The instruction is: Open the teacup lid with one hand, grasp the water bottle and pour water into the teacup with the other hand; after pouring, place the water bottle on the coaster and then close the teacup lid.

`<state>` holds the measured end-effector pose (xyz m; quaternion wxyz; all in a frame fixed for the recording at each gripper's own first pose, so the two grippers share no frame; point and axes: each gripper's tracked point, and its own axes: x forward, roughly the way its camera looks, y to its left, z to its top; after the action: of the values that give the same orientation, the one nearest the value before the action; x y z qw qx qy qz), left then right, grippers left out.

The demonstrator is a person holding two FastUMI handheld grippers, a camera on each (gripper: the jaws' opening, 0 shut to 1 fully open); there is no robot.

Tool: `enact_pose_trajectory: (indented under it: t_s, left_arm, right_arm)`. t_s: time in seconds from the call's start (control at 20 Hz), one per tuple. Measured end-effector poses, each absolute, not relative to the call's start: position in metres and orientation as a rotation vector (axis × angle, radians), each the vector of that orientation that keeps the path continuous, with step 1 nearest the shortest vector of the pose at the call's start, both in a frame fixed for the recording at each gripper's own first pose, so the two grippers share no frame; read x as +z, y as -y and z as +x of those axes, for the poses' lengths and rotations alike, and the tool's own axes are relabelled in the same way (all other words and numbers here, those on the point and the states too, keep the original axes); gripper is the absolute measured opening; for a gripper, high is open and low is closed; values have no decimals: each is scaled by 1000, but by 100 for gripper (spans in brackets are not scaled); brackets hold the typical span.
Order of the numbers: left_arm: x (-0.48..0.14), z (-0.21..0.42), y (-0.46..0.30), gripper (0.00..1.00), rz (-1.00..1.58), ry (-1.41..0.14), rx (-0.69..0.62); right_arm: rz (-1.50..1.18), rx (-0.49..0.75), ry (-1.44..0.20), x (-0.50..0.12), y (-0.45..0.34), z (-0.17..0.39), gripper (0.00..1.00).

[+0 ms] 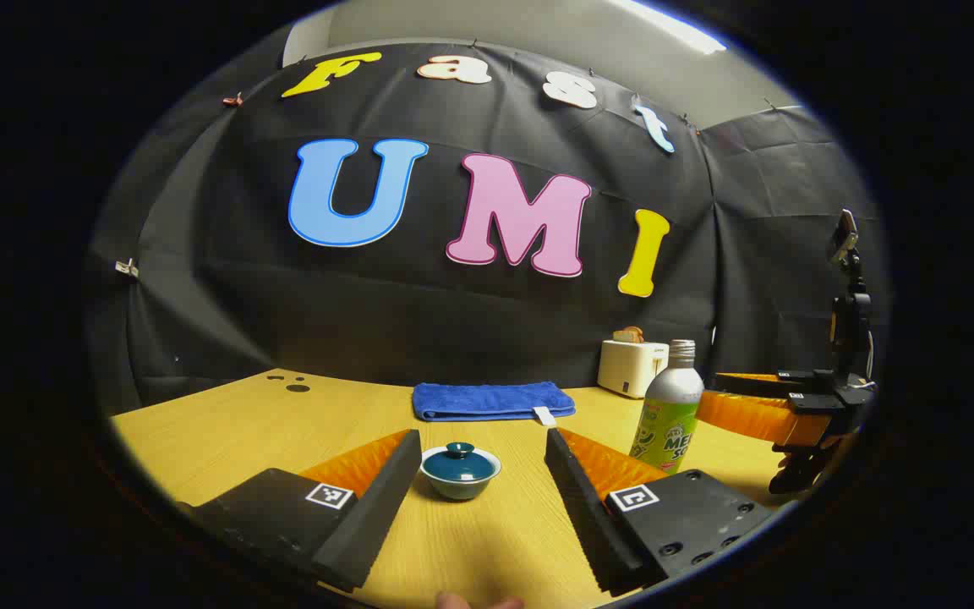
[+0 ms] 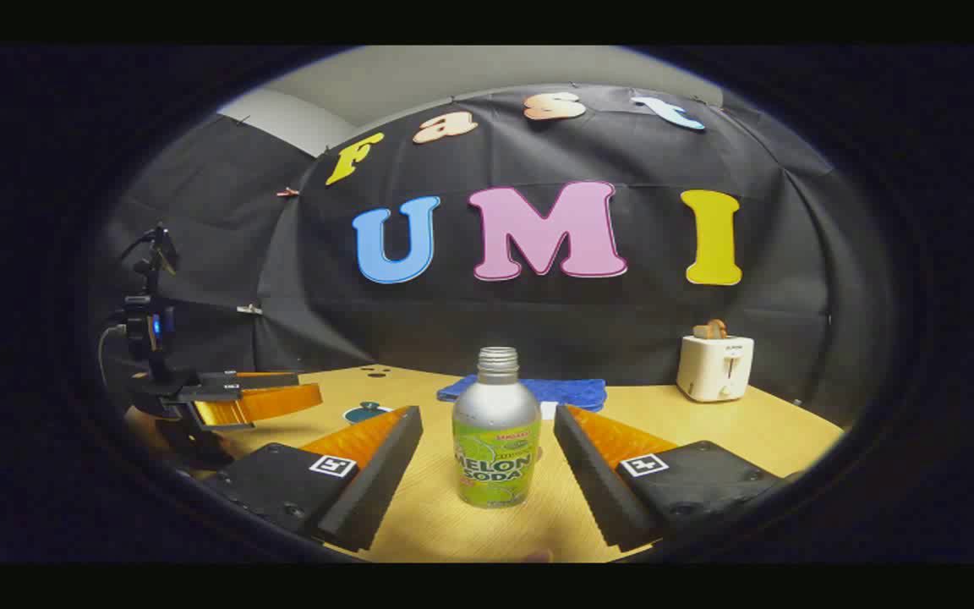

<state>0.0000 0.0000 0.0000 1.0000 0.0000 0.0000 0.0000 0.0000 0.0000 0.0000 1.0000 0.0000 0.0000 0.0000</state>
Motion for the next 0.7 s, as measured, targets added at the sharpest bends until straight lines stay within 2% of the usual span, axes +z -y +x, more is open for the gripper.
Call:
enact_pose_trajectory:
  t_s: [0.7]
  left_arm:
    - [-2,1,-9,94,42,-18,22]
  right_arm:
    - [-10,2,3,-2,-2,2,96]
